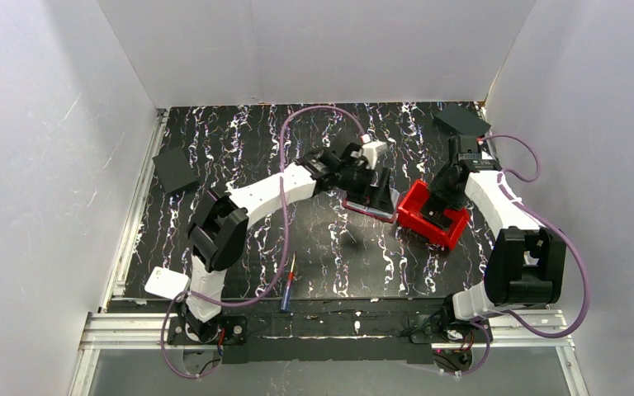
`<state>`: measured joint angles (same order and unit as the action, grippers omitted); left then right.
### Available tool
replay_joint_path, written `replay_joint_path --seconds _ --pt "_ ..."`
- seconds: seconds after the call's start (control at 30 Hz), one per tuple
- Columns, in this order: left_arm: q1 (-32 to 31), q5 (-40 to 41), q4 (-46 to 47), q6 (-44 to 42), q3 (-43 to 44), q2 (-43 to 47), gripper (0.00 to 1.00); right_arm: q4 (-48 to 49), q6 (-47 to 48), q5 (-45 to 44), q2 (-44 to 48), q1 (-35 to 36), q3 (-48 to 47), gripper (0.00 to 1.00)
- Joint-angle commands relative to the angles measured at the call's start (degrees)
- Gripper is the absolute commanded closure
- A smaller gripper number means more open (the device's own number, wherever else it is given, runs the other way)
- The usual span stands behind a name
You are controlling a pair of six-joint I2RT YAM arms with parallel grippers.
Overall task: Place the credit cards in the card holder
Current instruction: Pick up the credit card from the storage box.
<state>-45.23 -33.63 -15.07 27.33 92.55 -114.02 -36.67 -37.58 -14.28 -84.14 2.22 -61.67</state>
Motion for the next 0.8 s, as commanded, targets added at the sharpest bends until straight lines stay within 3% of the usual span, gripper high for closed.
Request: replay_joint_path --seconds 0.0,0.13,0.23,0.43,0.77 --pt "-5.49 10.45 4.93 -4.71 5.73 0.44 0.2 -1.95 -2.67 4.68 1.38 -2.91 -0.5 0.99" --pt "-7.79 13.35 5.41 -5.62 9.64 -3.1 0.19 -2.15 -3.71 13.28 0.43 -6.73 -0.29 0.99" --pt "-7.83 14.13 6.25 -0.54 11.45 -5.2 0.23 -1.89 -2.45 16.91 0.22 -8.03 -0.28 0.99" --pt "-6.38 3.76 12.48 14.12 13.42 -10.6 0.28 3.24 0.86 21.71 3.79 -12.26 4.45 0.99" --pt "-5.84 1.46 14.1 16.71 18.8 -16.5 0.3 2.34 2.74 26.3 3.52 -14.8 4.05 0.99"
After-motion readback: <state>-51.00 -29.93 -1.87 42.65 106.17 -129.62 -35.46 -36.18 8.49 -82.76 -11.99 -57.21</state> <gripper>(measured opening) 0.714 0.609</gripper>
